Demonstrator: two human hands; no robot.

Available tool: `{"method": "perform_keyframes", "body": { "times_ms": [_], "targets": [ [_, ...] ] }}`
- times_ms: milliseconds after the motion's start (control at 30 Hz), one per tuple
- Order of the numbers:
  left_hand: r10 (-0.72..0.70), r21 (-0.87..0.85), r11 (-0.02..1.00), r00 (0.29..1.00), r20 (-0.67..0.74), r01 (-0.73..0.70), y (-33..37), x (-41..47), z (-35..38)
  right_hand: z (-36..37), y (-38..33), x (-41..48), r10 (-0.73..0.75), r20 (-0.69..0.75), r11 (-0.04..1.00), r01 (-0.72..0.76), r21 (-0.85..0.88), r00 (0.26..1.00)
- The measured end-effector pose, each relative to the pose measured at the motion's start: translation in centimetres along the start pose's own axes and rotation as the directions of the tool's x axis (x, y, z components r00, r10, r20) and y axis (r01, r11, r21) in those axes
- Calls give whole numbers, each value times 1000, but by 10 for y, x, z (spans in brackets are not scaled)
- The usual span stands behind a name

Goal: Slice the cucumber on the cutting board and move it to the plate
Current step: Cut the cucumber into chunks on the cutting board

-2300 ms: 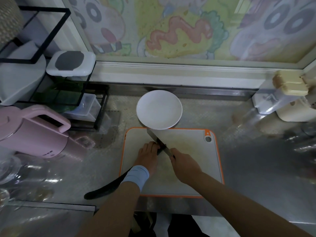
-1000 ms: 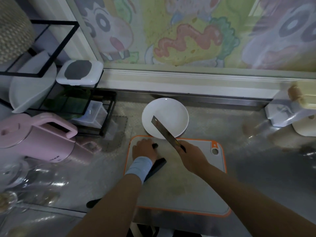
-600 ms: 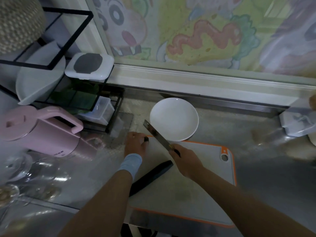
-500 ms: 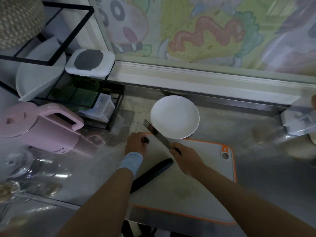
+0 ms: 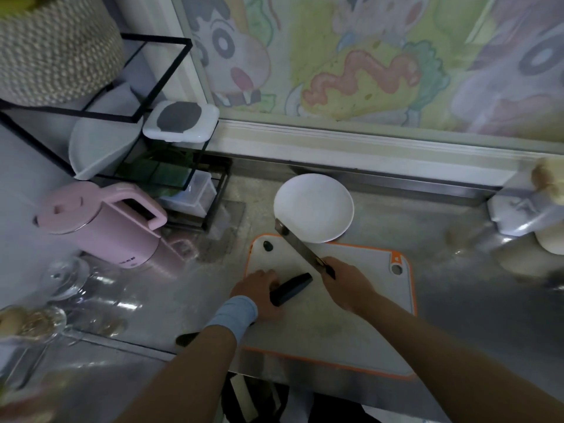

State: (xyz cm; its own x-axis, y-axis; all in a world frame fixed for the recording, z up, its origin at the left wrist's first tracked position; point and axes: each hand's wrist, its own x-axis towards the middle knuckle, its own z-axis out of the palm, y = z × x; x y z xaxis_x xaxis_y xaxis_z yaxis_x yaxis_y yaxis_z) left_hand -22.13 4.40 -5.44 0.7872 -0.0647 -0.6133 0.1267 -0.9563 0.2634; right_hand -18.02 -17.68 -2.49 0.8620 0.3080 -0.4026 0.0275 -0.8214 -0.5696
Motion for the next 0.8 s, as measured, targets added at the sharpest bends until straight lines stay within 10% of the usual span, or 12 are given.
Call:
{"method": "perform_keyframes", "body": {
  "times_ms": [600, 800],
  "targets": [
    [-57, -427, 901, 955, -290, -76, 71, 7, 25, -8, 31, -43, 12, -139, 1000, -13, -4, 990],
    [-18, -168, 985, 964, -267, -29, 48, -9, 26, 6, 16, -50, 2, -94, 1000, -1, 3, 996]
  ]
}}
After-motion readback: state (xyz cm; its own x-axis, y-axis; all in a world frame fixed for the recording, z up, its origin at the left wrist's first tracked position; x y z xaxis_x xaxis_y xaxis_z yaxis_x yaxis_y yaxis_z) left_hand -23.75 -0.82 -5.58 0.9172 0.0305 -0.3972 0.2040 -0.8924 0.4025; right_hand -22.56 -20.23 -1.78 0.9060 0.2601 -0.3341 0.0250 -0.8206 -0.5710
